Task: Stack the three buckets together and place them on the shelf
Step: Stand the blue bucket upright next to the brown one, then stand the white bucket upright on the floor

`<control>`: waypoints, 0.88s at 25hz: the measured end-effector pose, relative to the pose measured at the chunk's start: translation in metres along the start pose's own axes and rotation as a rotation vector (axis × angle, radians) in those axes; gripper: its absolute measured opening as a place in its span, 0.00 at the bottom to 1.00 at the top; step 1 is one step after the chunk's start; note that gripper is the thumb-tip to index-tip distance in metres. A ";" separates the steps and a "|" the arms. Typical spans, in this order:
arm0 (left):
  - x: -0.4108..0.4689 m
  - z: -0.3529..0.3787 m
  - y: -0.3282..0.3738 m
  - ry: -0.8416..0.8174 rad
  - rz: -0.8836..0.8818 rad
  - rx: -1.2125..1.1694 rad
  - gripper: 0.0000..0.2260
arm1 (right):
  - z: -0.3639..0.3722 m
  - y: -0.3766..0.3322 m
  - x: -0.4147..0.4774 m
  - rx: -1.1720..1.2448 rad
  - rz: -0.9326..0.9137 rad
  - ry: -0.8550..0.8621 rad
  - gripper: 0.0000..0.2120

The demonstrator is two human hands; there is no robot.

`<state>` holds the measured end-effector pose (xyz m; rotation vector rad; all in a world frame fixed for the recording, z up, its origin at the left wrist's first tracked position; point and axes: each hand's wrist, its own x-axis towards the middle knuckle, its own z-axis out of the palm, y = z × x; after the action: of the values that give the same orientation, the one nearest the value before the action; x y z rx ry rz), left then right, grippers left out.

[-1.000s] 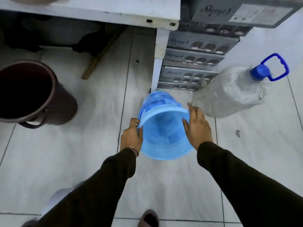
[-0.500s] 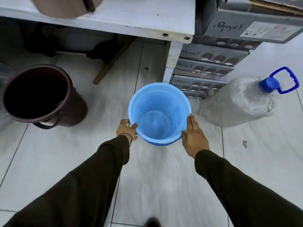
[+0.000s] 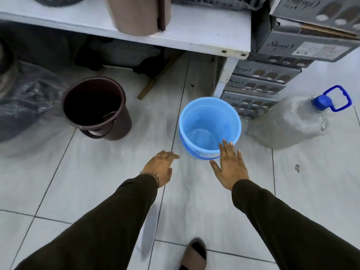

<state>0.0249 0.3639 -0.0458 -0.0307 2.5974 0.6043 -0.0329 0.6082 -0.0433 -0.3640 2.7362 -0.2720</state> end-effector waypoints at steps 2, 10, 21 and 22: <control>-0.036 0.022 -0.025 -0.196 0.125 0.199 0.29 | 0.031 -0.023 -0.034 0.044 -0.011 -0.033 0.35; -0.118 0.152 -0.110 -0.509 0.469 0.887 0.19 | 0.252 -0.129 -0.181 0.526 0.111 -0.672 0.38; -0.132 0.082 -0.155 -0.243 0.408 0.880 0.15 | 0.233 -0.182 -0.139 0.018 -0.372 -0.147 0.14; -0.138 0.088 -0.154 -0.264 0.370 0.858 0.15 | 0.227 -0.178 -0.135 -0.138 -0.456 -0.146 0.15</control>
<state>0.2057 0.2506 -0.1171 0.7551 2.3972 -0.4058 0.2125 0.4462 -0.1649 -1.0067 2.5050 -0.1637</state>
